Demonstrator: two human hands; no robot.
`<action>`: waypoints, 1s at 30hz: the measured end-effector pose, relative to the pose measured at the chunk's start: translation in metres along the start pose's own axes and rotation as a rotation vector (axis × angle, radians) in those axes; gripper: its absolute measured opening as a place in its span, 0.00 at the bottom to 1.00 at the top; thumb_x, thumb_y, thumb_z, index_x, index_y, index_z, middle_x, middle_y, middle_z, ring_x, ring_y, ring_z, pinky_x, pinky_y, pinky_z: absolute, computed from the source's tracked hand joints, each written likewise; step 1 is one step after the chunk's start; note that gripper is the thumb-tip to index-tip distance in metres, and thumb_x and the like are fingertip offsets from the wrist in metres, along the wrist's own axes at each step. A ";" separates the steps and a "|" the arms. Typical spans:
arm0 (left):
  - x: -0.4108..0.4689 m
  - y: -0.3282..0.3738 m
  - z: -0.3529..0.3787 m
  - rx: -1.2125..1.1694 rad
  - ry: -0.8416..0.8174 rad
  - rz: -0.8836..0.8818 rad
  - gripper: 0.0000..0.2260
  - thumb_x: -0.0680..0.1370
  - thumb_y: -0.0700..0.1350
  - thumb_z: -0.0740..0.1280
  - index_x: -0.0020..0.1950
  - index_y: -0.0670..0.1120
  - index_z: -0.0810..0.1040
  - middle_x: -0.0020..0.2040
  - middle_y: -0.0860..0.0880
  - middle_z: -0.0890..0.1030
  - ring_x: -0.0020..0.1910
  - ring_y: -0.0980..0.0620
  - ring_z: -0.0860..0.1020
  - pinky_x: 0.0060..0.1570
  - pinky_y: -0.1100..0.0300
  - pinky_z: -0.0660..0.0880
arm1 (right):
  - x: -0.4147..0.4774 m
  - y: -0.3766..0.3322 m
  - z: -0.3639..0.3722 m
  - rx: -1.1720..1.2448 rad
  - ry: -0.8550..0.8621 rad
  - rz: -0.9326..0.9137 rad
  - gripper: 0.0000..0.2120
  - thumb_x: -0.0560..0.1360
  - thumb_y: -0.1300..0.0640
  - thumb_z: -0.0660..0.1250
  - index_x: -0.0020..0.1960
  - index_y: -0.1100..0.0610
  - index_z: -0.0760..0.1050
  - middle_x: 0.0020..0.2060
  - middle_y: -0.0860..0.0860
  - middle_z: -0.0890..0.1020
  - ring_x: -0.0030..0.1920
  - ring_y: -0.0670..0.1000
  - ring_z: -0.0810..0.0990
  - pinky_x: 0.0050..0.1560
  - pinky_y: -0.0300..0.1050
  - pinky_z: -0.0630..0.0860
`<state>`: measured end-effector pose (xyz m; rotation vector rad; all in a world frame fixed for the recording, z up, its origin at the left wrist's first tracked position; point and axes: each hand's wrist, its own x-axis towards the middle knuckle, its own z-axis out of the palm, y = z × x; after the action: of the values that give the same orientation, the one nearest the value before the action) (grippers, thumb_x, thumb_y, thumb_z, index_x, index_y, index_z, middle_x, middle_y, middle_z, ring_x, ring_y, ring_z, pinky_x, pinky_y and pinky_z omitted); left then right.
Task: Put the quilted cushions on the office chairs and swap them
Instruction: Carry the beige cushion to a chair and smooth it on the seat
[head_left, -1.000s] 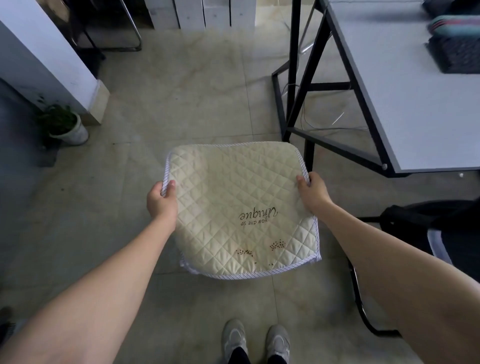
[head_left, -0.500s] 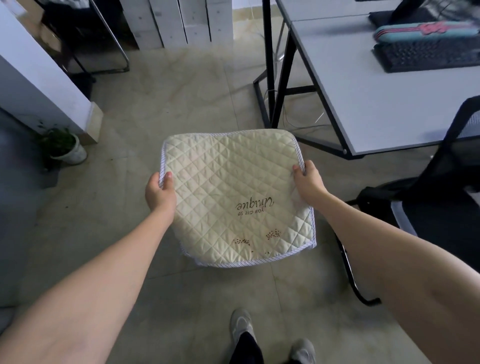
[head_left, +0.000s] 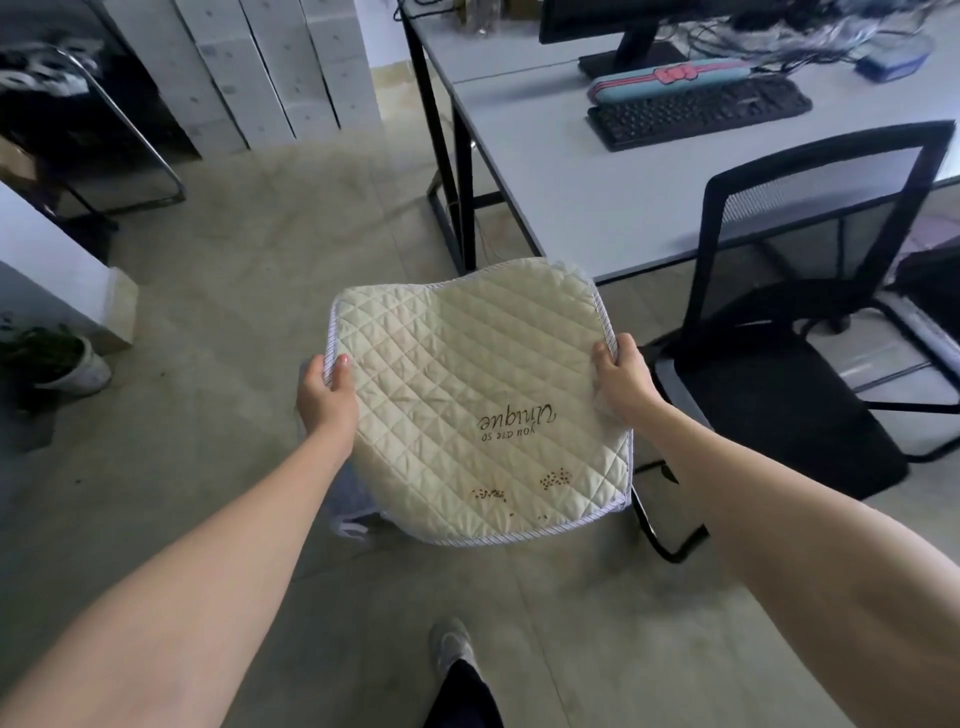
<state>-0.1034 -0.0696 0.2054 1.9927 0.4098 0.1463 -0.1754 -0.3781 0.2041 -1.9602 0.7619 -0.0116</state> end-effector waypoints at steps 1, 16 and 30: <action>-0.013 0.006 0.007 0.004 -0.005 0.008 0.11 0.79 0.46 0.61 0.46 0.38 0.73 0.42 0.38 0.75 0.40 0.43 0.72 0.44 0.55 0.69 | -0.005 0.007 -0.015 0.006 0.009 0.000 0.16 0.80 0.48 0.54 0.56 0.62 0.66 0.46 0.55 0.76 0.47 0.56 0.75 0.54 0.55 0.73; -0.229 0.091 0.111 -0.072 -0.179 0.051 0.14 0.80 0.48 0.60 0.58 0.40 0.75 0.48 0.46 0.76 0.48 0.49 0.74 0.46 0.59 0.68 | -0.092 0.132 -0.244 0.069 0.224 0.038 0.13 0.80 0.49 0.54 0.51 0.59 0.67 0.44 0.53 0.75 0.46 0.55 0.73 0.46 0.48 0.69; -0.401 0.159 0.244 -0.096 -0.485 0.132 0.16 0.80 0.51 0.58 0.54 0.38 0.74 0.43 0.43 0.75 0.43 0.43 0.74 0.43 0.54 0.72 | -0.169 0.243 -0.442 0.121 0.489 0.186 0.14 0.80 0.51 0.56 0.59 0.59 0.69 0.53 0.59 0.78 0.55 0.61 0.76 0.57 0.55 0.72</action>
<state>-0.3744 -0.4802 0.2702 1.8819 -0.0397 -0.2295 -0.5753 -0.7201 0.2844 -1.7803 1.2281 -0.4281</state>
